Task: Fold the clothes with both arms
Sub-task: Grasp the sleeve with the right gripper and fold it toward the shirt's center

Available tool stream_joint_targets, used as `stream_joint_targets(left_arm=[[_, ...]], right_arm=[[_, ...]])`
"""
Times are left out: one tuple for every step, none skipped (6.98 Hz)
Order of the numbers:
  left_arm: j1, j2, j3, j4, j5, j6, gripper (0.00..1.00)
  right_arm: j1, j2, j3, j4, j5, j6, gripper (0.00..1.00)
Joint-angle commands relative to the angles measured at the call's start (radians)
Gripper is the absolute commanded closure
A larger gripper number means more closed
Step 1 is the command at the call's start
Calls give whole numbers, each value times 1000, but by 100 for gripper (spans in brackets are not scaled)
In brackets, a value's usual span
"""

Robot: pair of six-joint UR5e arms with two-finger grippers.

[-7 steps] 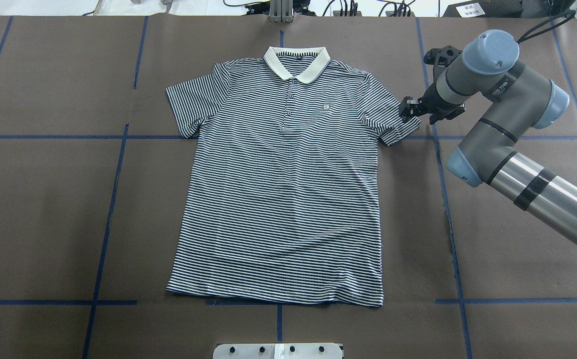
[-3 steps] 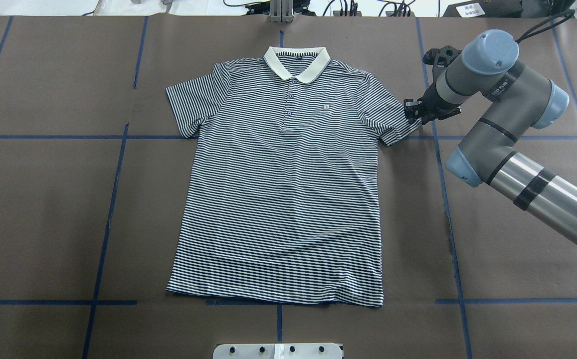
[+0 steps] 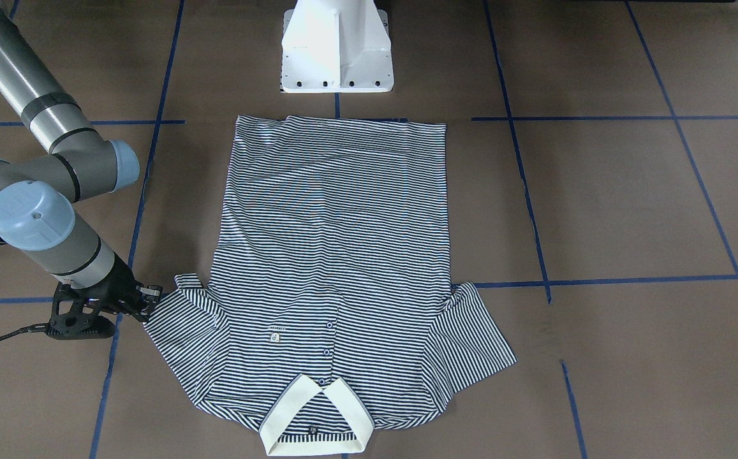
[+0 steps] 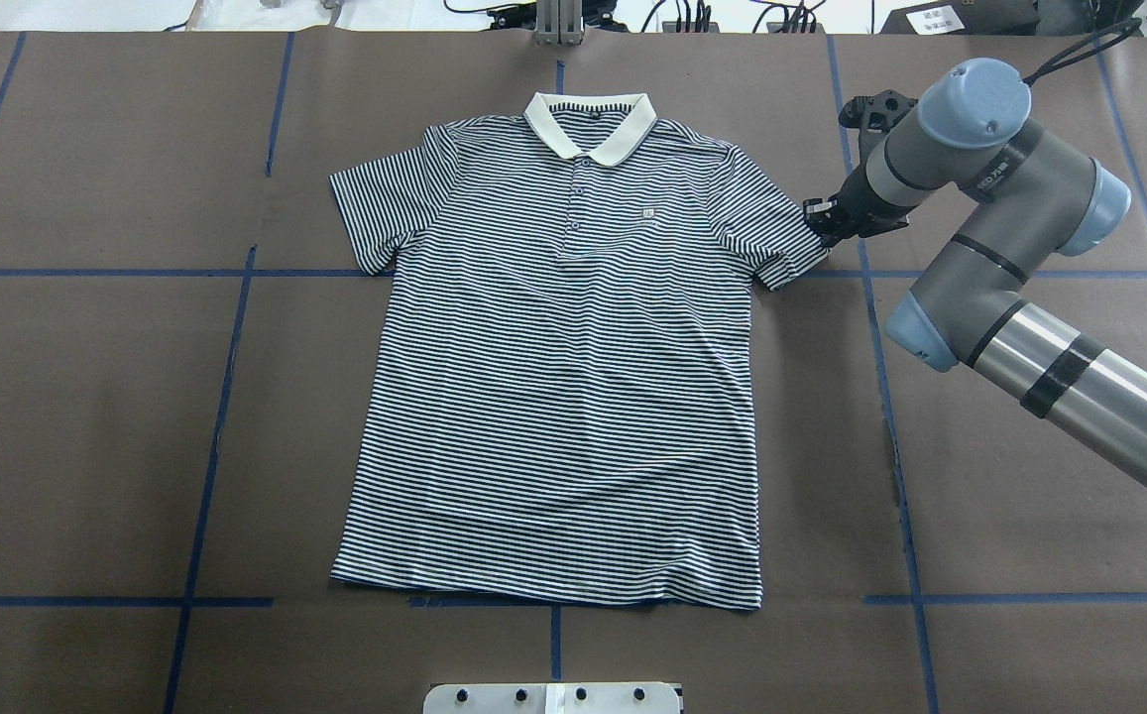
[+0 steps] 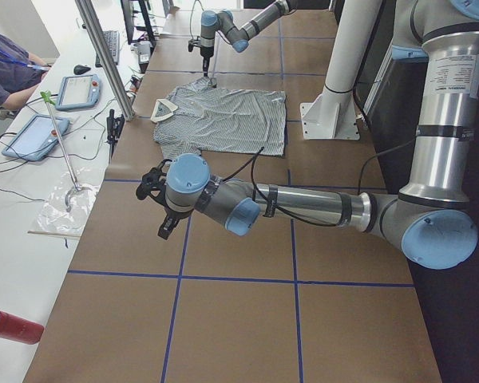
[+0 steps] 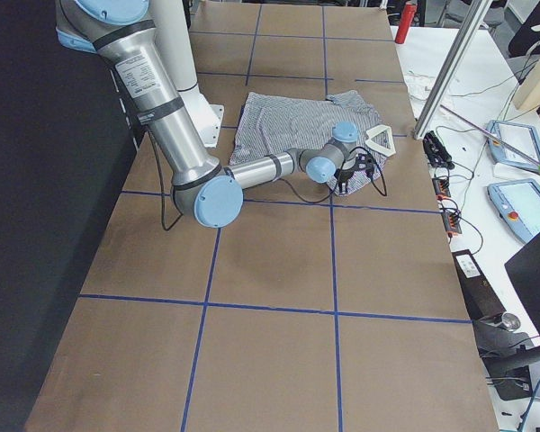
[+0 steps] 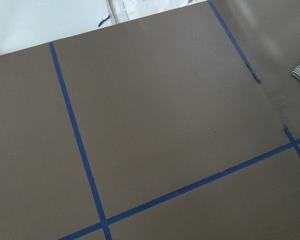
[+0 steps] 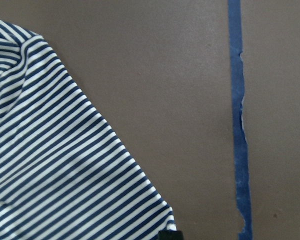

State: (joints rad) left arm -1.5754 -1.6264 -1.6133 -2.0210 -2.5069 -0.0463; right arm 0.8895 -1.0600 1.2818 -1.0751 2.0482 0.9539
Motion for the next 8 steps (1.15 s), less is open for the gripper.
stream_joint_targets(left_arm=[[0, -1, -2, 2, -26, -1, 0], [0, -3, 0, 2, -26, -1, 0], [0, -9, 1, 2, -26, -1, 0], [0, -9, 1, 2, -26, -1, 0], [0, -7, 0, 2, -24, -1, 0], [0, -6, 0, 1, -26, -1, 0], [0, -4, 0, 1, -26, 0, 0], [0, -3, 0, -1, -26, -1, 0]], right_arm=[[3, 5, 48, 1, 3, 17, 100], [12, 21, 91, 0, 7, 25, 100], [12, 38, 123, -3, 10, 35, 100], [9, 58, 132, -9, 10, 64, 100], [-4, 105, 131, -17, 7, 168, 100], [-42, 135, 129, -31, -23, 202, 100], [-91, 193, 110, -73, -116, 215, 100], [-122, 269, 38, -98, -176, 245, 100]])
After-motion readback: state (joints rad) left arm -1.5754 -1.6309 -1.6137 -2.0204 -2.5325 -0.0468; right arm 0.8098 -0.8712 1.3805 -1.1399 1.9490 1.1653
